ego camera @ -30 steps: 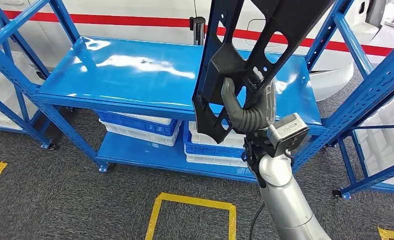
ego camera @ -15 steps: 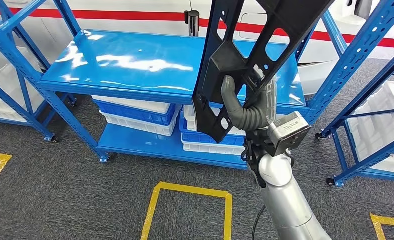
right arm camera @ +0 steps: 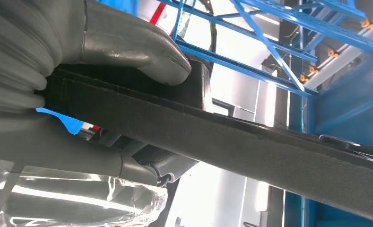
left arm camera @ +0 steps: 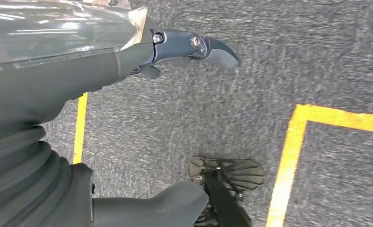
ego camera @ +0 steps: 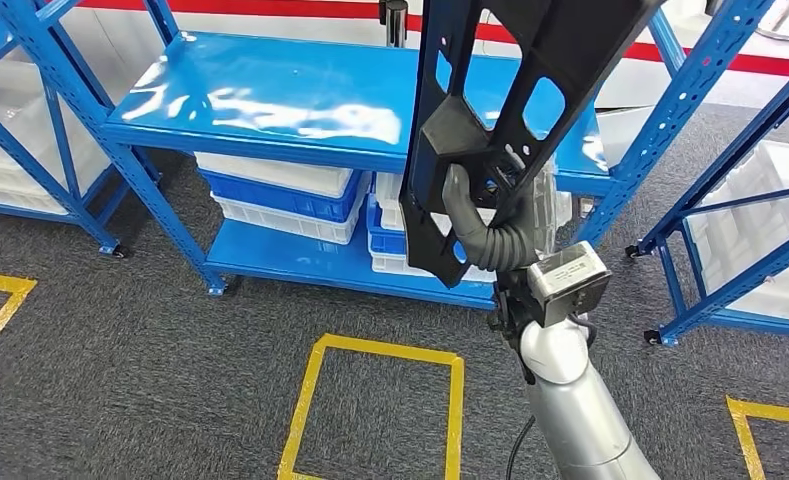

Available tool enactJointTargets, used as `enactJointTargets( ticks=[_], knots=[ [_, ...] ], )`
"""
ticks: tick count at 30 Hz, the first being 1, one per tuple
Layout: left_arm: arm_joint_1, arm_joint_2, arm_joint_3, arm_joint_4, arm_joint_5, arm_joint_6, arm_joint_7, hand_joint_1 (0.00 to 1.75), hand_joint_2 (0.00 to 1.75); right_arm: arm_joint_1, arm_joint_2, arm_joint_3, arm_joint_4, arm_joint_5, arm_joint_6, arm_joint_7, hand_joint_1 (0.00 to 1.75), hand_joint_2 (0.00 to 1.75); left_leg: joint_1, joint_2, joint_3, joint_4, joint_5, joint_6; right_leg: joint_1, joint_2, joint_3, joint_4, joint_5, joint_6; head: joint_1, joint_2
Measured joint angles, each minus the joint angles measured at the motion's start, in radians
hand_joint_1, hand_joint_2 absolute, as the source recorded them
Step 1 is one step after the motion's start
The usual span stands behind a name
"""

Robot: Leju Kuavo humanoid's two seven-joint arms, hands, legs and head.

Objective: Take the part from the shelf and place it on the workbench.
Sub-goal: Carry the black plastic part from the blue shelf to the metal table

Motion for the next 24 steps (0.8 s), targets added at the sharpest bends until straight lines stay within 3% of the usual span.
enactJointTargets(
  ticks=[1,2,4,5,6,8,9,10,11,13,15,16,18,20,22,24],
  knots=[
    [0.0,0.0,0.0,0.0,0.0,0.0,-0.001,0.0,1.75,-0.001,0.0,0.0,-0.003,0.001,0.0,-0.001,1.75,1.75,-0.001,0.0,-0.006,0.003,0.008,-0.006,0.004,0.001,0.024,-0.043,-0.014,-0.008,0.0,0.0],
    [0.0,0.0,0.0,0.0,0.0,0.0,-0.001,0.0,1.75,-0.001,0.0,0.0,-0.004,0.002,0.0,-0.001,1.75,1.75,0.0,0.0,-0.008,0.003,0.017,-0.013,0.01,0.003,0.028,-0.06,-0.019,-0.017,-0.001,0.0],
    [0.002,0.002,0.0,0.0,-0.001,0.0,-0.003,0.0,1.75,-0.003,-0.001,0.0,-0.005,0.004,0.001,-0.002,1.75,1.75,0.007,-0.002,-0.017,0.003,0.018,-0.028,0.003,0.002,0.01,-0.06,-0.003,-0.04,-0.001,0.0],
    [0.003,0.002,0.0,0.001,-0.004,-0.001,-0.004,0.0,1.75,-0.004,-0.001,0.001,-0.005,0.007,0.002,-0.002,1.75,1.75,0.01,-0.003,-0.027,0.02,-0.009,-0.034,-0.001,0.001,0.001,-0.061,0.009,-0.055,-0.003,0.0],
    [0.005,0.003,0.0,0.001,-0.006,-0.003,-0.006,0.0,1.75,-0.005,-0.001,0.001,-0.005,0.01,0.003,-0.002,1.75,1.75,0.012,-0.006,-0.041,0.057,-0.056,-0.04,-0.006,-0.001,-0.01,-0.063,0.023,-0.067,-0.005,0.0],
    [0.007,0.002,0.0,0.001,-0.014,-0.008,-0.012,0.0,1.75,-0.006,-0.001,0.002,-0.005,0.014,0.004,-0.002,1.75,1.75,0.014,-0.009,-0.072,0.184,-0.162,-0.05,-0.001,-0.006,-0.034,-0.061,0.045,-0.08,-0.009,0.0],
    [0.007,0.003,0.0,0.001,-0.016,-0.009,-0.014,0.0,1.75,-0.006,-0.001,0.002,-0.005,0.015,0.004,-0.003,1.75,1.75,0.014,-0.01,-0.084,0.248,-0.188,-0.054,0.002,-0.01,-0.045,-0.06,0.054,-0.08,-0.009,0.0],
    [0.007,0.003,0.0,0.001,-0.017,-0.009,-0.016,0.0,1.75,-0.005,-0.002,0.003,-0.005,0.016,0.004,-0.003,1.75,1.75,0.015,-0.011,-0.086,0.293,-0.185,-0.056,0.004,-0.015,-0.055,-0.06,0.062,-0.08,-0.009,0.0],
    [0.007,0.003,0.0,0.001,-0.018,-0.009,-0.016,0.0,1.75,-0.004,-0.003,0.004,-0.005,0.017,0.004,-0.004,1.75,1.75,0.015,-0.01,-0.073,0.305,-0.163,-0.057,0.006,-0.021,-0.064,-0.059,0.068,-0.078,-0.009,0.0],
    [0.007,0.003,0.0,0.001,-0.018,-0.009,-0.016,0.0,1.75,-0.002,-0.006,0.005,-0.005,0.019,0.004,-0.006,1.75,1.75,0.015,0.002,0.011,0.215,-0.113,-0.049,0.008,-0.033,-0.076,-0.058,0.079,-0.073,-0.01,0.0],
    [0.004,0.004,0.0,0.0,-0.019,-0.009,-0.016,0.0,1.75,-0.002,-0.009,0.006,-0.005,0.021,0.004,-0.008,1.75,1.75,0.007,0.03,0.118,0.061,-0.113,-0.033,0.014,-0.046,-0.08,-0.057,0.086,-0.066,-0.009,0.0],
    [0.002,0.005,0.0,0.0,-0.02,-0.008,-0.016,0.0,1.75,-0.003,-0.01,0.006,-0.005,0.021,0.003,-0.01,1.75,1.75,0.002,0.039,0.148,0.012,-0.123,-0.024,0.016,-0.055,-0.08,-0.057,0.089,-0.061,-0.008,0.0],
    [0.0,0.007,0.0,0.0,-0.021,-0.008,-0.016,0.0,1.75,-0.002,-0.012,0.007,-0.005,0.023,0.003,-0.014,1.75,1.75,-0.002,0.034,0.16,-0.022,-0.127,-0.007,0.018,-0.072,-0.083,-0.057,0.095,-0.049,-0.008,0.0],
    [0.0,0.007,0.0,0.0,-0.022,-0.008,-0.015,0.0,1.75,0.0,-0.016,0.008,-0.005,0.025,0.002,-0.016,1.75,1.75,0.001,0.022,0.156,-0.037,-0.111,0.011,0.017,-0.059,-0.096,-0.037,0.083,-0.043,-0.007,0.0],
    [0.0,0.007,0.0,0.0,-0.024,-0.009,-0.015,0.0,1.75,0.004,-0.023,0.009,-0.005,0.026,0.002,-0.019,1.75,1.75,0.005,0.009,0.146,-0.045,-0.094,0.023,0.014,-0.025,-0.139,0.057,0.029,-0.048,-0.004,0.0],
    [0.0,0.007,0.0,0.0,-0.028,-0.009,-0.015,0.0,1.75,0.015,-0.031,0.011,-0.005,0.027,0.001,-0.019,1.75,1.75,0.005,-0.008,0.131,-0.045,-0.083,0.025,0.009,-0.007,-0.195,0.194,-0.032,-0.05,-0.002,0.0]
  ],
)
